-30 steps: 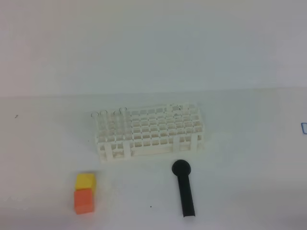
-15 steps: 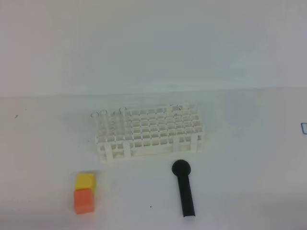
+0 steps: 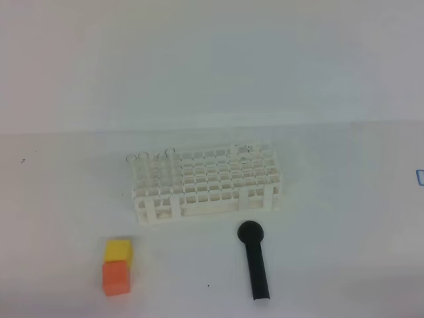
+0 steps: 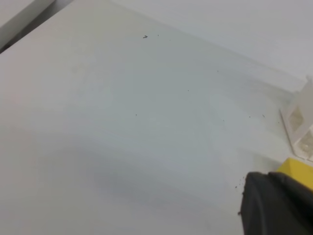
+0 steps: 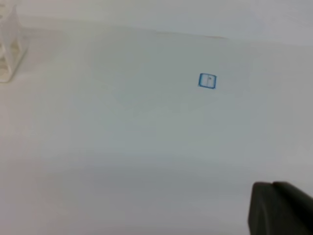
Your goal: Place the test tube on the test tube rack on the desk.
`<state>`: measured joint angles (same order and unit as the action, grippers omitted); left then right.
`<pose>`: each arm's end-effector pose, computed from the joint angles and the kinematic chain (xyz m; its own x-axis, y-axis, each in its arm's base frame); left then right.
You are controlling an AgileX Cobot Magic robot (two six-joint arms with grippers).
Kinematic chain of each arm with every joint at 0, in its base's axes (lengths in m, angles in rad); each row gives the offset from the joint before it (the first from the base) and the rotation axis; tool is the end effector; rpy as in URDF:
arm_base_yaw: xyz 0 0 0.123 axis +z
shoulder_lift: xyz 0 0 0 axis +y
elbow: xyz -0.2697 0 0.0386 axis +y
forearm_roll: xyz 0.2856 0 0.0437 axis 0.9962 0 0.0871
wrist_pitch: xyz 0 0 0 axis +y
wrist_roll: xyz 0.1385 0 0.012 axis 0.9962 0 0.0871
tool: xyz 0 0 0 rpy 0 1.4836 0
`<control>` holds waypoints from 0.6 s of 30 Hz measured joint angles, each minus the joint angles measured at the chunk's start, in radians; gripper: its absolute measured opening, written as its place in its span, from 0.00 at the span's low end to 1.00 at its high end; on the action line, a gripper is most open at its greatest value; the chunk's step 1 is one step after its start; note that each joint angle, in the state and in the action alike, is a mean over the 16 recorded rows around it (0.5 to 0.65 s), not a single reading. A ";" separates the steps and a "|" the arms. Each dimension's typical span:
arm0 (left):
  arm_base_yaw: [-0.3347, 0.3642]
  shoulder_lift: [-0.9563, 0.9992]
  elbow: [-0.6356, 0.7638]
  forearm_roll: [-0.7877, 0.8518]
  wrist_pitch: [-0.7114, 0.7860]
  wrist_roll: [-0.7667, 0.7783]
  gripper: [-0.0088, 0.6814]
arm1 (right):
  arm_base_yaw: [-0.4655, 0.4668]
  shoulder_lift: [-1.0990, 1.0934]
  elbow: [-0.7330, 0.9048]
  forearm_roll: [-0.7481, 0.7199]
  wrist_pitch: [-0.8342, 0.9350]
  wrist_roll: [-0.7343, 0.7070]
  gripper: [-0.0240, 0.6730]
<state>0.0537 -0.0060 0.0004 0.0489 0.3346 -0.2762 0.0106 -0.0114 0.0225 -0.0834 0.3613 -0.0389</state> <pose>0.1500 0.0103 0.1719 -0.2167 -0.2399 -0.9463 -0.1218 0.9684 -0.2176 0.1493 -0.0025 0.1600 -0.2804 -0.1196 -0.9524 -0.0151 0.9926 -0.1202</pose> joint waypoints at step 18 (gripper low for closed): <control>-0.001 0.000 0.000 0.000 0.000 0.002 0.01 | 0.051 0.000 0.000 -0.003 0.000 -0.001 0.03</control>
<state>0.0529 -0.0060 0.0004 0.0489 0.3346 -0.2747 0.0615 -0.0114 0.0223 -0.0863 0.3613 -0.0403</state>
